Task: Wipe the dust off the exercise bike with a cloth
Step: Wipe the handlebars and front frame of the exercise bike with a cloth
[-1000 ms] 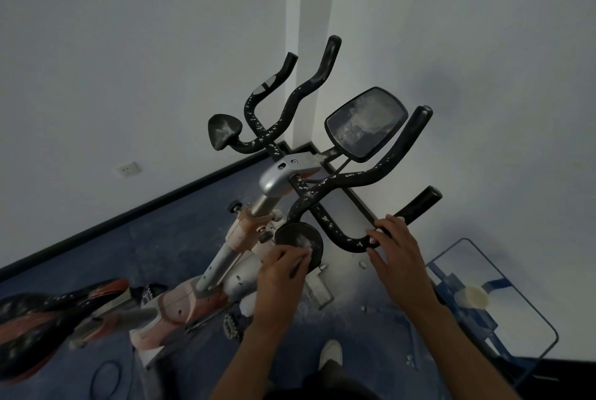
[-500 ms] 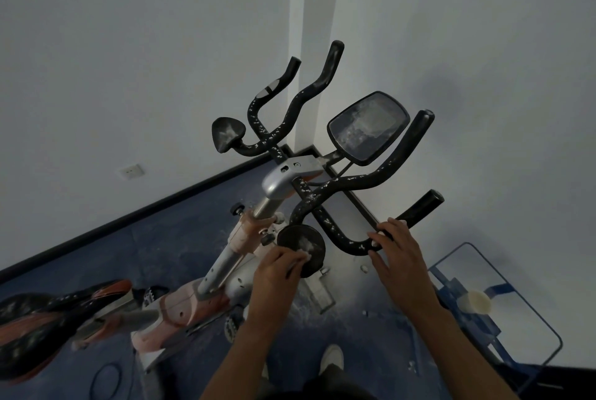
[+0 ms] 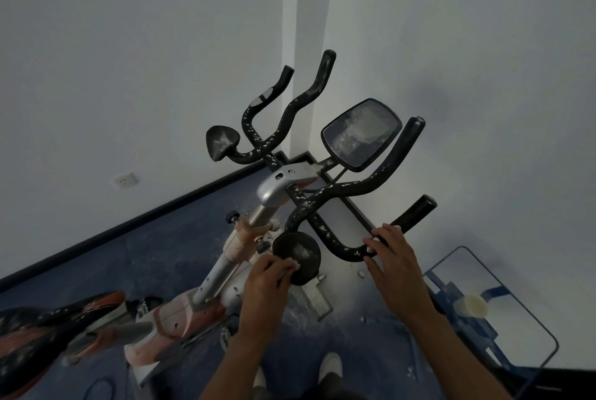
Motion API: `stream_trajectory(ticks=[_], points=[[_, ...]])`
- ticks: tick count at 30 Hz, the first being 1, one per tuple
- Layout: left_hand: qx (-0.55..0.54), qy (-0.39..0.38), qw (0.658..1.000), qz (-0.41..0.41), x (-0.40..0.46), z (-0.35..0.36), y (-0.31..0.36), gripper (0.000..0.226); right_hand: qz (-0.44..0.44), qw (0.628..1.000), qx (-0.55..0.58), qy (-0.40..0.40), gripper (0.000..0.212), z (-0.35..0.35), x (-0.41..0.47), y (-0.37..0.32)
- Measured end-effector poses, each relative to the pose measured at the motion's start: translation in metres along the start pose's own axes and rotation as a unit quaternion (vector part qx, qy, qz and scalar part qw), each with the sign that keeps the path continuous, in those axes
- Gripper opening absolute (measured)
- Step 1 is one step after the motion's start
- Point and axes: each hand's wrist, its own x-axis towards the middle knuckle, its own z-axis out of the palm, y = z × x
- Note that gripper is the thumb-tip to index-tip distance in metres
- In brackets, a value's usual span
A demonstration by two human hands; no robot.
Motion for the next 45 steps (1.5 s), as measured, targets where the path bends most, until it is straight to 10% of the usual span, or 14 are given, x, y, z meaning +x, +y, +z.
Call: stream_trajectory(ticks=[45], points=[[-0.022, 0.036, 0.999, 0.006, 0.012, 0.02, 0.007, 0.022, -0.014, 1.0, -0.009, 0.003, 0.04, 0.003, -0.001, 0.004]])
